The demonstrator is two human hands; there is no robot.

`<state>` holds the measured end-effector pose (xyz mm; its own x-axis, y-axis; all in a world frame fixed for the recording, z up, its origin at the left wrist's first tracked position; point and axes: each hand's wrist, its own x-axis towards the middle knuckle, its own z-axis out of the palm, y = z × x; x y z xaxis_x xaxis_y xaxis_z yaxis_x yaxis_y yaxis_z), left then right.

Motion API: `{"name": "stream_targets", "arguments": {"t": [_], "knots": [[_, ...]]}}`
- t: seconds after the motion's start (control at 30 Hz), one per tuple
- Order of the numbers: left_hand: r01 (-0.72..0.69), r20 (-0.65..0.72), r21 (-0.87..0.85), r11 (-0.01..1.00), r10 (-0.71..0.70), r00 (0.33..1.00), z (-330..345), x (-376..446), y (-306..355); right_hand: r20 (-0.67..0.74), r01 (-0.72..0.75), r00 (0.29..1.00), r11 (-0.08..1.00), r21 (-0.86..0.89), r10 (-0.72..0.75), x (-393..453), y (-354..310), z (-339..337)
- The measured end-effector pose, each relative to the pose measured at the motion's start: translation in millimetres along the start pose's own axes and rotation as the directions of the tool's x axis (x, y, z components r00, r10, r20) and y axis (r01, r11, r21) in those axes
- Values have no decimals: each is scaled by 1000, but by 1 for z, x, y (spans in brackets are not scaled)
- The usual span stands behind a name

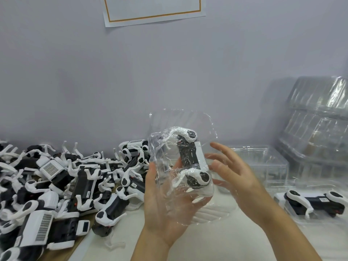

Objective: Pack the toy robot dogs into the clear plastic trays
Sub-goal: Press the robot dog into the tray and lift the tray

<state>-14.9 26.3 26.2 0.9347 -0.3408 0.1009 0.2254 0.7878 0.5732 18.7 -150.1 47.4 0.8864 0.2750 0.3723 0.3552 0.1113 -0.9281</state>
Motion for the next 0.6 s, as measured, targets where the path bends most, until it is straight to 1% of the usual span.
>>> {"name": "stream_targets", "arguments": {"t": [0.13,0.5,0.6], "knots": [[6,21,11,1000,-7,1000,-4,3,-2,66,-32,997,995,-98,38,-3,-6,2],[17,37,-11,1000,-16,999,-4,5,-1,55,-80,995,996,-40,82,-3,-7,5],[10,30,28,1000,-11,1000,-3,3,0,78,-83,993,996,-30,85,-2,-4,4]]}}
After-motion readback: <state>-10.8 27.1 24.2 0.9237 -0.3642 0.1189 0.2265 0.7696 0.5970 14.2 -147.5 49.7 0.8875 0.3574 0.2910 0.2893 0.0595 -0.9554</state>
